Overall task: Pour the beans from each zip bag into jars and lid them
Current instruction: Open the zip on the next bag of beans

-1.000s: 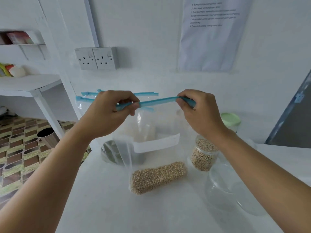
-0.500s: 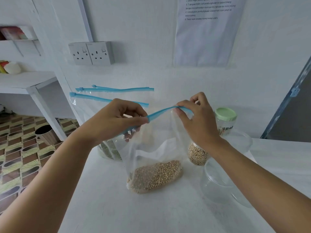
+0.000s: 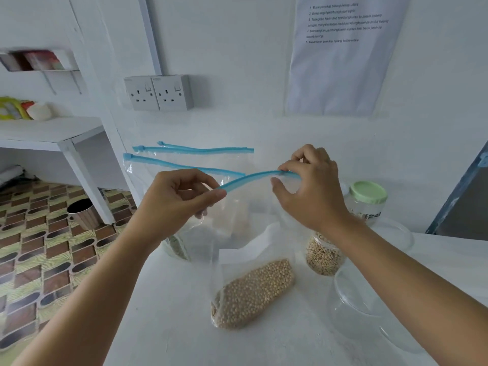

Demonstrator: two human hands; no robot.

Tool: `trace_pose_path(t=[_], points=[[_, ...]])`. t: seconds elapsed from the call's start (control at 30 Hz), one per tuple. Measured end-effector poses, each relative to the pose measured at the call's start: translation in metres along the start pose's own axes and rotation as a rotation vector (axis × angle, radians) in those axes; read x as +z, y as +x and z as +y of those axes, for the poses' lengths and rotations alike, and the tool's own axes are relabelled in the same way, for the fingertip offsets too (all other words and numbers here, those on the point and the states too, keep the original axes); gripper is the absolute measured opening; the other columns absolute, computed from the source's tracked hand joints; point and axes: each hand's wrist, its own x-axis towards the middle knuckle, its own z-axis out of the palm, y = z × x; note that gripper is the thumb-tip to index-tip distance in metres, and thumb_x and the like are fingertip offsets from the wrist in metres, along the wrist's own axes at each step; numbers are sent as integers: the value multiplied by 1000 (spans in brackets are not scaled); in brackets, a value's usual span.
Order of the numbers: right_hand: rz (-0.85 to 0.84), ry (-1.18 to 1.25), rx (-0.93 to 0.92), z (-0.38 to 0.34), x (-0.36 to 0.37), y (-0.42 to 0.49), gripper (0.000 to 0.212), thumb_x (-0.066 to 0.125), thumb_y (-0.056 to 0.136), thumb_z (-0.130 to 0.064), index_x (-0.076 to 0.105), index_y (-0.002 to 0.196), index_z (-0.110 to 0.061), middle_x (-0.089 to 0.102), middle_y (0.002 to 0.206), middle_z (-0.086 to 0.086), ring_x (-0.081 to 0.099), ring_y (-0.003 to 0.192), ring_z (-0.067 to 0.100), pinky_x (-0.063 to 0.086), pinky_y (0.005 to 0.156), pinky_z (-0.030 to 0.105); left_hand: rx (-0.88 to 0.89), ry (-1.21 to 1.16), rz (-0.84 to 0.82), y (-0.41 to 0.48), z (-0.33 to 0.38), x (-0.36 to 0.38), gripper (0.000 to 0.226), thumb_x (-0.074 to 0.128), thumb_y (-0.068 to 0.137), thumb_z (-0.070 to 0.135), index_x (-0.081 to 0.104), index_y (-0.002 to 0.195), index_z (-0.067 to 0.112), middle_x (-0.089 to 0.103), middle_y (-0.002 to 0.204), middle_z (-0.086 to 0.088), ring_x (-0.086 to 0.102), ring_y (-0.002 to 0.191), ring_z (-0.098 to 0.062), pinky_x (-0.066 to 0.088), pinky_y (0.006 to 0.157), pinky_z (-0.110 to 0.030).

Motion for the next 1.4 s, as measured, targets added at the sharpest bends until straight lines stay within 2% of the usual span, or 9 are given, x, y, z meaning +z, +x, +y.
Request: trace_pose_path(t=[0.13,0.27,0.37,0.5,0.63,0.77,1.07,1.17,1.4], points=[[-79,-18,-228,-17,10,-4,38,57,90,-49,73,108,-20,63,109,-5,57,110,19,35,99,45,-11,-117,90,-13,-16,-4,24,85,72,20,74,90,9,67,70,-13,53,58,-20,48,60,-24],[-67,75,-337,-30,21,-1,24,62,95,-27,74,110,-13,68,105,0,60,103,21,41,99,41,-60,-254,-36,-18,-16,-14,30,90,71,6,74,95,8,69,82,-11,60,63,-21,51,61,-23],[-54,114,-290,-33,24,1,12,66,92,-15,74,99,-9,68,95,1,61,89,21,42,87,30,-82,-233,-92,-23,-18,-24,37,92,70,17,76,103,14,72,94,-14,70,73,-26,56,70,-24],[-187,127,-119,-28,23,0,6,64,91,-7,69,93,-10,60,87,0,57,73,22,45,69,29,-86,-192,175,-33,-30,-24,35,92,71,23,76,96,5,75,87,-20,75,75,-32,61,69,-27],[-291,76,-128,-31,24,0,27,62,89,-15,69,114,-19,58,92,-6,47,69,10,44,83,38,-38,-187,230,-36,-35,-18,15,76,79,16,77,92,8,74,81,-16,72,71,-32,62,72,-31],[-352,194,-196,-51,18,0,39,48,92,-40,72,117,-21,63,99,-7,56,93,12,44,89,37,54,-100,144,-34,-29,-10,18,68,88,18,71,98,3,72,75,-12,70,71,-23,60,76,-29],[-364,587,-252,-68,13,2,15,70,96,-18,75,107,-9,66,93,-6,63,85,10,51,78,23,308,236,44,-26,-25,-11,16,65,96,30,73,94,16,69,78,1,66,68,-23,54,67,-32],[-397,593,-261,-65,9,0,10,71,95,-18,75,100,-10,66,91,-5,62,85,15,52,79,35,378,300,33,-23,-26,-11,11,66,95,24,72,89,18,64,76,2,55,67,-23,46,62,-38],[-309,476,-247,-42,14,0,14,65,96,-24,72,96,-12,65,90,-8,64,83,14,55,76,46,276,40,106,-19,-38,-11,15,62,87,33,65,81,19,55,66,4,43,60,-13,36,56,-21]])
